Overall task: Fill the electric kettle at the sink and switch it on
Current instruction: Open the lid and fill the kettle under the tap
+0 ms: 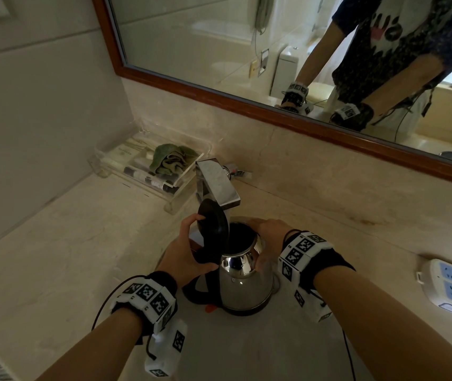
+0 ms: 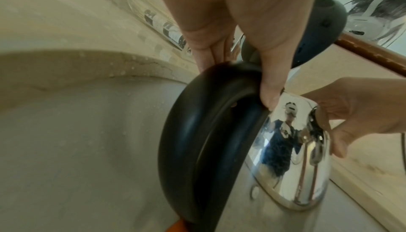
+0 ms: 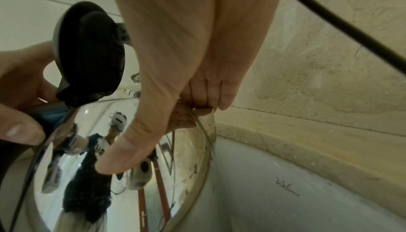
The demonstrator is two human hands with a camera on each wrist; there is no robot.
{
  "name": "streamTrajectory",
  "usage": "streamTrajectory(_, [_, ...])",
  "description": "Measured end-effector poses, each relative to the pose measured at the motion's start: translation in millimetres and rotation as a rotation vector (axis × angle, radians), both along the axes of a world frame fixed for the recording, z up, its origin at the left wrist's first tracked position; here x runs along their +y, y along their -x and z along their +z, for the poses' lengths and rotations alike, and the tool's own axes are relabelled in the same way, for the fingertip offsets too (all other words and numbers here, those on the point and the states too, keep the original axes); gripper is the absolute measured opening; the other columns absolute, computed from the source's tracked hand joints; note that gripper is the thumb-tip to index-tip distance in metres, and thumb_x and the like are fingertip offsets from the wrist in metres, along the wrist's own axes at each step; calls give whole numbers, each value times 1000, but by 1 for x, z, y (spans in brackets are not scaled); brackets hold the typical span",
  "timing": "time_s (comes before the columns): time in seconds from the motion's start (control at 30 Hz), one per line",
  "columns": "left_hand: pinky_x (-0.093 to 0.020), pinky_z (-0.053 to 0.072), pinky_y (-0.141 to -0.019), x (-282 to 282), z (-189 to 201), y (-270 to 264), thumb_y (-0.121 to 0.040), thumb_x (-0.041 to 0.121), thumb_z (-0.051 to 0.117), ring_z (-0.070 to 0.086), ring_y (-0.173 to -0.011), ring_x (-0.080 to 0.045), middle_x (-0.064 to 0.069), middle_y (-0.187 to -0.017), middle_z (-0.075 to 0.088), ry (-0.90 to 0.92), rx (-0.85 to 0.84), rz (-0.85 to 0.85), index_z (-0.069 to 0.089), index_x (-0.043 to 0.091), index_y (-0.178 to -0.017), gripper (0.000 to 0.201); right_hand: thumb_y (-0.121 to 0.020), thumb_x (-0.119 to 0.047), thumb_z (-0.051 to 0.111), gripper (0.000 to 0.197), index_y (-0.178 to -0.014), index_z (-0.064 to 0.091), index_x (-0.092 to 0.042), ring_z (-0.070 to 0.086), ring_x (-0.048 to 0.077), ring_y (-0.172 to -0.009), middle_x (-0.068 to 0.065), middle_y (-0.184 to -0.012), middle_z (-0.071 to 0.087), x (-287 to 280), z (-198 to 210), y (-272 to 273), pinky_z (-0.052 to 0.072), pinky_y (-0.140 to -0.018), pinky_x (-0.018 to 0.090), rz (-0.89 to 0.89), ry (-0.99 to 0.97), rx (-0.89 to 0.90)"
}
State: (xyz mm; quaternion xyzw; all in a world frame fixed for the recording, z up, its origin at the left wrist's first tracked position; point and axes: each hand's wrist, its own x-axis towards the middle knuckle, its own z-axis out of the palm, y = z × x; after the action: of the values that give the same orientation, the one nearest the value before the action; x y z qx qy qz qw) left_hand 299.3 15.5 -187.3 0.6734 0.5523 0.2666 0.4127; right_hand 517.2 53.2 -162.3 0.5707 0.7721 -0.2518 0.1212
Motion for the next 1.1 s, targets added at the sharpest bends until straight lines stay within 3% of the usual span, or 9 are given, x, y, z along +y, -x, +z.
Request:
streamTrajectory(0.17, [-12, 44, -64, -1, 1, -1, -63, 7, 79, 61, -80, -16, -2, -85, 61, -18, -11, 6, 12, 51, -114, 95, -59, -29, 87, 105, -146, 29, -22, 48, 26, -130, 5, -144, 47, 0, 0, 0, 42, -103, 33, -9, -2, 7])
streamTrajectory(0.43, [-30, 49, -76, -2, 6, -2, -63, 7, 78, 61, -84, -23, 1, -83, 58, -1, -9, -2, 11, 46, -119, 96, -59, -30, 87, 105, -147, 30, -20, 47, 26, -131, 5, -146, 45, 3, -1, 0, 41, -105, 33, -2, 7, -3])
streamTrajectory(0.57, [-25, 46, -70, -3, 7, -3, -63, 6, 78, 58, -78, -21, 6, -76, 53, -12, -18, -1, 14, 40, -124, 95, -59, -31, 87, 105, -146, 30, -21, 46, 26, -131, 5, -146, 45, 2, -2, -1, 40, -105, 32, 5, -7, -5])
streamTrajectory(0.67, [-27, 46, -74, -4, 8, -3, -63, 6, 78, 57, -81, -21, 7, -77, 52, -18, -7, -3, 15, 31, -131, 96, -59, -31, 87, 106, -147, 29, -21, 45, 26, -132, 5, -147, 43, 3, -3, -1, 40, -106, 32, 8, -8, -1])
streamTrajectory(0.83, [-27, 46, -76, -4, 7, -3, -63, 5, 79, 58, -82, -21, 8, -77, 53, -22, -9, -3, 15, 30, -132, 97, -58, -30, 87, 107, -147, 29, -21, 45, 26, -132, 4, -148, 43, 3, -4, -2, 40, -107, 34, 3, -6, 6])
streamTrajectory(1.0, [-15, 45, -63, -4, 3, -2, -63, 6, 79, 59, -71, -13, 7, -72, 55, -43, -14, -5, 16, 45, -116, 92, -59, -32, 86, 103, -146, 32, -20, 49, 26, -129, 5, -145, 47, 4, -6, -1, 44, -105, 35, 9, -3, -13])
streamTrajectory(1.1, [-14, 44, -62, -4, 3, -2, -62, 5, 79, 58, -68, -9, 6, -71, 56, -42, -32, 0, 16, 45, -117, 92, -56, -34, 87, 103, -145, 34, -22, 51, 26, -126, 5, -142, 49, 4, -8, -1, 46, -103, 37, 0, -16, -15])
